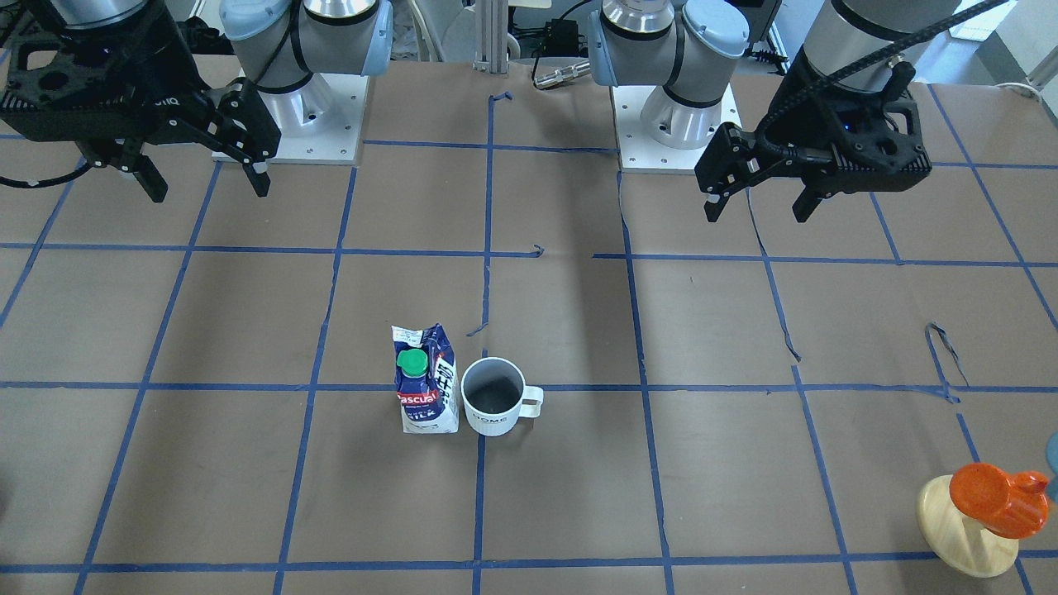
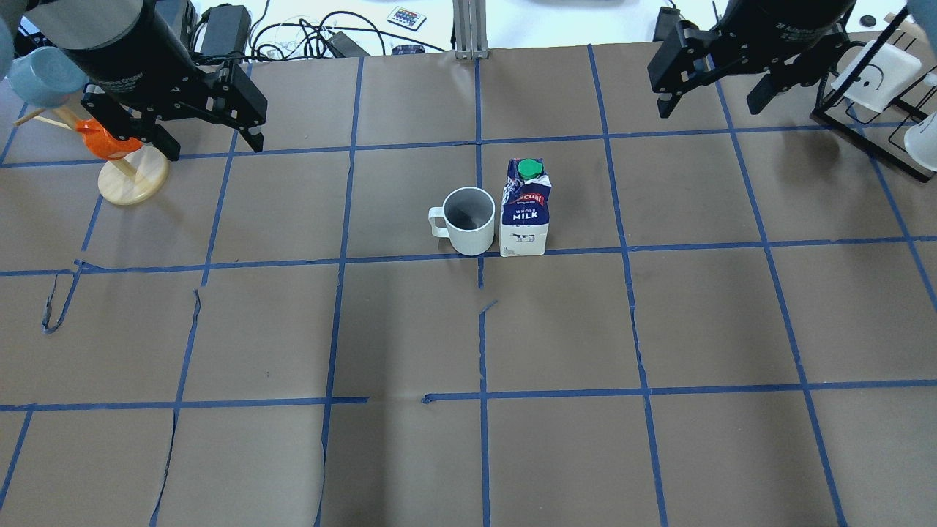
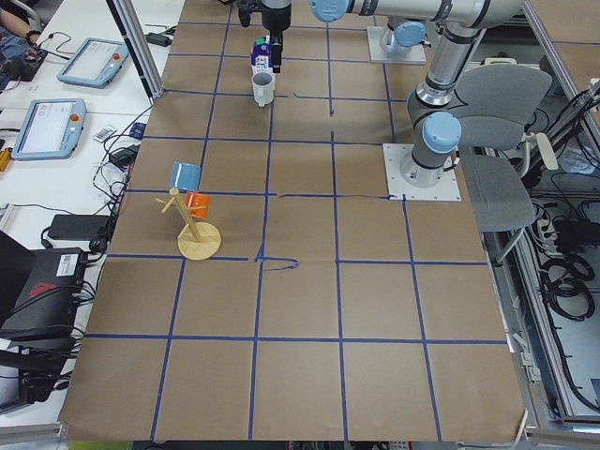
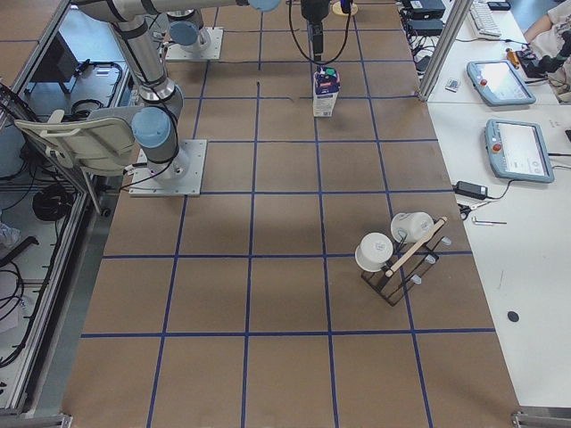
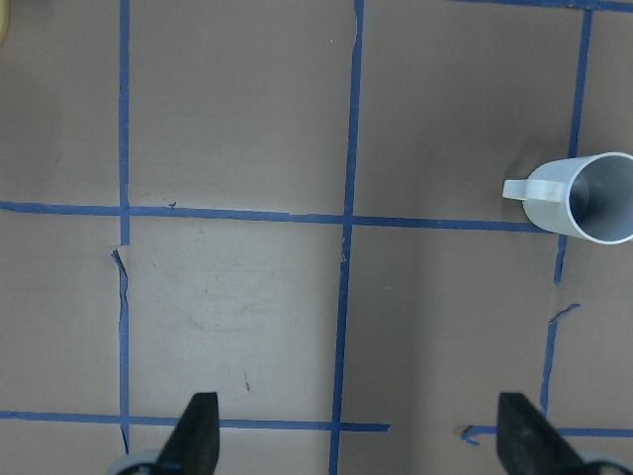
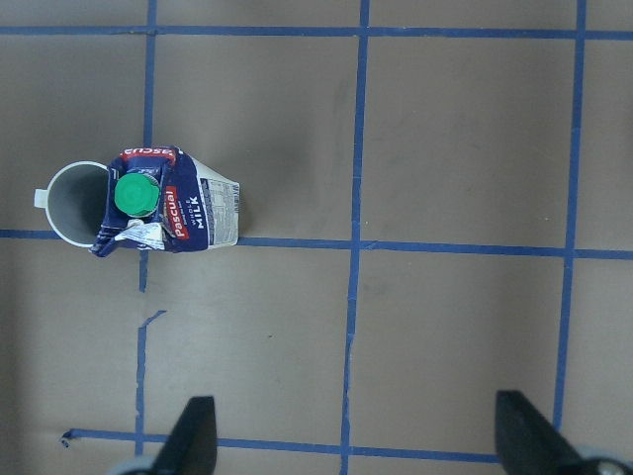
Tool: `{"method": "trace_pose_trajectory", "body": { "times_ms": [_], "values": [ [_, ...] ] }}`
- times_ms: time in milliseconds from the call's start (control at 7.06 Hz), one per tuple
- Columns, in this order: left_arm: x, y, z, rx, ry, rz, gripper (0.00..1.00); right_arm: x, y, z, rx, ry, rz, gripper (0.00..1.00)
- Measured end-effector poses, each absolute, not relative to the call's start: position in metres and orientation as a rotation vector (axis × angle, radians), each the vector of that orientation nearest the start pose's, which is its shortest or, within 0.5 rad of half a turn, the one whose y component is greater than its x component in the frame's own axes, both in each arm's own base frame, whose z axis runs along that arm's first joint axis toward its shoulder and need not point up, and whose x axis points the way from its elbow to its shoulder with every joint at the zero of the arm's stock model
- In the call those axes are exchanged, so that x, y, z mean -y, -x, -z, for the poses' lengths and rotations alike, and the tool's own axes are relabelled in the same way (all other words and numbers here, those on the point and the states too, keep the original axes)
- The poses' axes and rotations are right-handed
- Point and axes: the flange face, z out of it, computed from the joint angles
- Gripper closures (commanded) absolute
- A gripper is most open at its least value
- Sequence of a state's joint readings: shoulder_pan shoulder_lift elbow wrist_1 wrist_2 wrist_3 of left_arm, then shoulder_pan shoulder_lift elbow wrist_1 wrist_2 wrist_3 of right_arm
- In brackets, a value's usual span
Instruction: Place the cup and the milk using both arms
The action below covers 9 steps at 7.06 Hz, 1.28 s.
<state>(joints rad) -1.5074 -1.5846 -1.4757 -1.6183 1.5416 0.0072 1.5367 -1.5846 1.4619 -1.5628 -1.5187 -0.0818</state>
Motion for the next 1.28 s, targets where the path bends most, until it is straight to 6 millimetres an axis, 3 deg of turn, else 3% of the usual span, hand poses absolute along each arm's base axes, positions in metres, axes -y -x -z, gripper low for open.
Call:
{"method": "trace_pose_trajectory", "body": {
  "times_ms": [1275],
  "values": [
    [0.5077,0.1031,-0.5232,-3.169,0.089,0.055,0.0,0.4989,-0.1178,-0.5474,-3.123,0.126,0.18,0.0]
  ]
}}
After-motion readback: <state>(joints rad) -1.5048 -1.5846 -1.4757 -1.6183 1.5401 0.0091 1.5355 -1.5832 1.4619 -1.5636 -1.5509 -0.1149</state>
